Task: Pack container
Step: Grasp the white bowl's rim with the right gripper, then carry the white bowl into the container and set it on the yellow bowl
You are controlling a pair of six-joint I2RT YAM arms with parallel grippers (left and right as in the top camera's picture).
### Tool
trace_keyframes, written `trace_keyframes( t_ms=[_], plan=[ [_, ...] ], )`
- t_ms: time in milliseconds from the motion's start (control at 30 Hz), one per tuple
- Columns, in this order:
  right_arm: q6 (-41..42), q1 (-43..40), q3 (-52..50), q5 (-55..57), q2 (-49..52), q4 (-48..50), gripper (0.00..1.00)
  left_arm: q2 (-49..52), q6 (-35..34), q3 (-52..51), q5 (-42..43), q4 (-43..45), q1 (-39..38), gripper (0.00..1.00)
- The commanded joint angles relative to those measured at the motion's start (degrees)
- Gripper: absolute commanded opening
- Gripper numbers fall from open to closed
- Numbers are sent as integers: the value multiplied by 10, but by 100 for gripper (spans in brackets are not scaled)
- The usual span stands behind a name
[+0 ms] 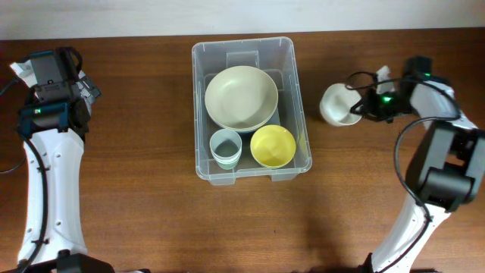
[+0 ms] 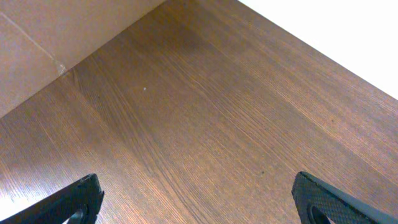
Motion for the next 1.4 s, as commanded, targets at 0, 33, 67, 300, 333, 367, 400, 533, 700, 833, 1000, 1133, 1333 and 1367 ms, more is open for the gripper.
trace_keyframes(
  t_ms=[0, 33, 67, 300, 333, 367, 400, 533, 700, 833, 1000, 1133, 1333, 1367],
  plan=[
    [-27, -27, 7, -130, -8, -9, 4, -1, 5, 6, -8, -1, 3, 99],
    [-31, -30, 7, -130, -14, -13, 4, -1, 5, 6, -8, -1, 3, 99],
    [-39, -30, 7, -130, -21, -16, 4, -1, 5, 6, -8, -1, 3, 99],
    [-63, 7, 9, -80, -133, -28, 4, -1, 5, 6, -8, -1, 3, 99],
    [-63, 20, 9, -54, -156, -31, 4, -1, 5, 6, -8, -1, 3, 99],
    [-63, 37, 9, -17, -183, -36, 4, -1, 5, 6, -8, -1, 3, 99],
    [-63, 55, 9, 16, -207, -41, 4, -1, 5, 6, -8, -1, 3, 99],
    [-57, 148, 9, 158, -288, -61, 4, -1, 5, 6, -8, -1, 3, 99],
    [-17, 278, 9, 299, -320, -79, 4, -1, 5, 6, -8, -1, 3, 99],
    [12, 358, 1, 358, -304, -105, 4, -1, 5, 6, -8, -1, 3, 100],
    [43, 410, -14, 394, -277, -106, 4, -1, 5, 6, -8, -1, 3, 99],
    [54, 421, -14, 393, -257, -118, 4, -1, 5, 6, -9, -1, 3, 99],
    [57, 421, -16, 394, -243, -130, 4, -1, 5, 6, -8, -1, 3, 99],
    [57, 421, -16, 394, -243, -132, 4, -1, 5, 6, -8, -1, 3, 99]
  ],
)
